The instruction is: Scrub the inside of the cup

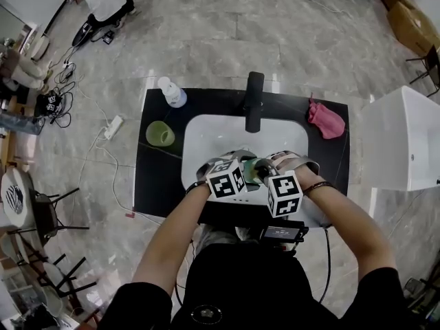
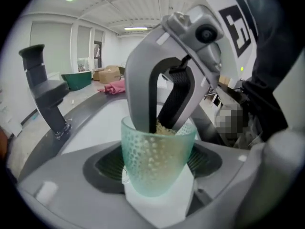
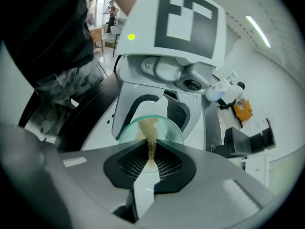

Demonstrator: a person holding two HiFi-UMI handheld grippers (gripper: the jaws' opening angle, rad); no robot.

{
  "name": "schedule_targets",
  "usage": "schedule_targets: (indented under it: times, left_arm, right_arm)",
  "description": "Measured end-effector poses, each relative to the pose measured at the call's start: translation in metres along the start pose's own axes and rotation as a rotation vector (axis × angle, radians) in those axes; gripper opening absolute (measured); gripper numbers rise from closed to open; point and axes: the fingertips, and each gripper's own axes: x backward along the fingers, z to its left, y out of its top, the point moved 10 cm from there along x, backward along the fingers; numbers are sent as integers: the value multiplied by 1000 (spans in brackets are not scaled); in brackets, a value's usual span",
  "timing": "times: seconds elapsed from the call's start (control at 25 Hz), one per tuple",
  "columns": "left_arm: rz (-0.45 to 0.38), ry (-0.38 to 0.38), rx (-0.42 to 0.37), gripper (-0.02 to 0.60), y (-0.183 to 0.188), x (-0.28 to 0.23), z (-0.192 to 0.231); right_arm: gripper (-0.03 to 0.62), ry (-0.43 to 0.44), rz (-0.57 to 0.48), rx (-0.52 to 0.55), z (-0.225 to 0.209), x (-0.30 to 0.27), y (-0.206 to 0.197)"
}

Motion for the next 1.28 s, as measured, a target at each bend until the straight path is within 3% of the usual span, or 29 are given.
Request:
schedule_targets:
  times: [0.24, 0.44, 0.72, 0.92, 1.28]
  left_arm:
    - [12, 130, -69, 376, 0, 0, -5]
    - [27, 257, -133, 376, 0, -1, -10]
    - [17, 426, -172, 377, -3, 1, -10]
    - [6, 570, -212, 376, -1, 2, -9]
    - [5, 799, -323, 376, 3, 6, -16]
  right_arm:
    - [41, 23, -33, -331, -4, -1, -6]
    - [41, 97, -84, -626, -12, -2, -12]
    - [41, 172, -161, -938, -32, 3, -20]
    - [40, 275, -252, -1257, -41, 0, -34]
    - [40, 479, -429, -1702, -46, 0, -47]
